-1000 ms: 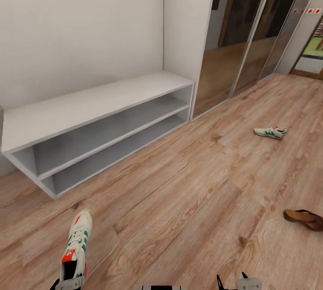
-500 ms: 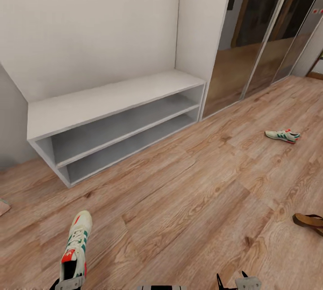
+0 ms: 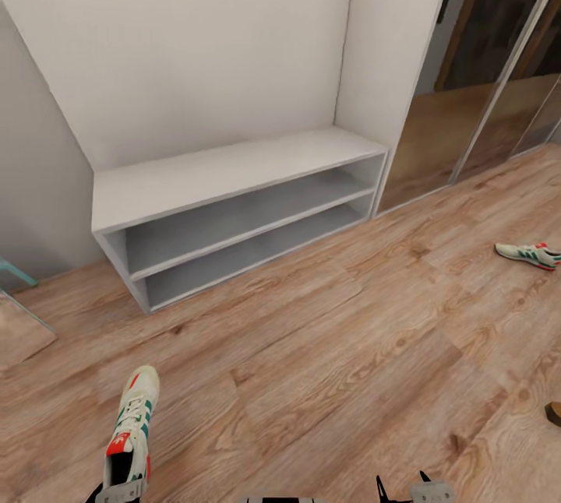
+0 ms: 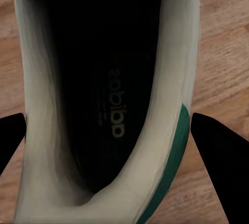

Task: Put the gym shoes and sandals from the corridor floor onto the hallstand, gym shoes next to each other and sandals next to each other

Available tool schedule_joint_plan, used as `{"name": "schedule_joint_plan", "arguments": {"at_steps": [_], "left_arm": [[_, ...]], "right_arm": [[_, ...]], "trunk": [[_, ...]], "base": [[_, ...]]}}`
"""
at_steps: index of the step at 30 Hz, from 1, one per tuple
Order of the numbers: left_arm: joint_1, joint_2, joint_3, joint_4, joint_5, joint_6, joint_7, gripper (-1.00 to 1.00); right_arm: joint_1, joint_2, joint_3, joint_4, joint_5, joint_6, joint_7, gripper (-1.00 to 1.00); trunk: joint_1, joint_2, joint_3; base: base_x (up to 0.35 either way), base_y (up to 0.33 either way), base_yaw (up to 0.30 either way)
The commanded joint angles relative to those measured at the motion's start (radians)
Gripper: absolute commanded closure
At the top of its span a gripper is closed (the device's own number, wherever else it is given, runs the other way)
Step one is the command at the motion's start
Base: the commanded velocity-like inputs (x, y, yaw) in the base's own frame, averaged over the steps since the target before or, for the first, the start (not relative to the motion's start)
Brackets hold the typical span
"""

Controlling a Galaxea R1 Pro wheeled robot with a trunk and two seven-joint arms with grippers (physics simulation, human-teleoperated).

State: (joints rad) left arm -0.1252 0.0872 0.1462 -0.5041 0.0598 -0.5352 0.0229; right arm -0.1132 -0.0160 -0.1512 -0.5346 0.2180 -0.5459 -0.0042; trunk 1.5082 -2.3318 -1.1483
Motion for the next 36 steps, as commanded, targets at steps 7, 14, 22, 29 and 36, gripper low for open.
{"name": "schedule_joint_plan", "arguments": {"at_steps": [7,14,22,29,36], "left_arm": [[-0.001,0.0,-0.002,0.001,0.006,-0.003,0.0,1.0],[-0.001,0.0,-0.003,0.001,0.006,-0.003,0.0,1.0],[-0.001,0.0,-0.003,0.002,0.006,-0.003,-0.001,1.0],[-0.001,0.0,-0.002,0.002,0.005,-0.003,0.0,1.0],[-0.001,0.0,-0.002,0.025,0.01,-0.007,0.0,1.0]], "right_arm": [[0.0,0.001,-0.005,0.001,0.011,-0.003,0.0,-1.0],[0.0,0.001,-0.005,0.002,0.011,-0.003,0.0,-1.0],[0.0,0.001,-0.005,0.002,0.011,-0.003,0.0,-1.0],[0.0,0.001,-0.005,0.002,0.011,-0.003,0.0,-1.0],[0.0,0.001,-0.005,0.002,0.011,-0.003,0.0,-1.0]], "trunk": [[0.0,0.0,0.006],[0.0,0.0,0.013],[0.0,0.0,0.021],[0.0,0.0,0.028],[0.0,0.0,0.035]], "base": [[0.0,0.0,0.225],[0.0,0.0,0.225],[0.0,0.0,0.223],[0.0,0.0,0.222],[0.0,0.0,0.222]]}}
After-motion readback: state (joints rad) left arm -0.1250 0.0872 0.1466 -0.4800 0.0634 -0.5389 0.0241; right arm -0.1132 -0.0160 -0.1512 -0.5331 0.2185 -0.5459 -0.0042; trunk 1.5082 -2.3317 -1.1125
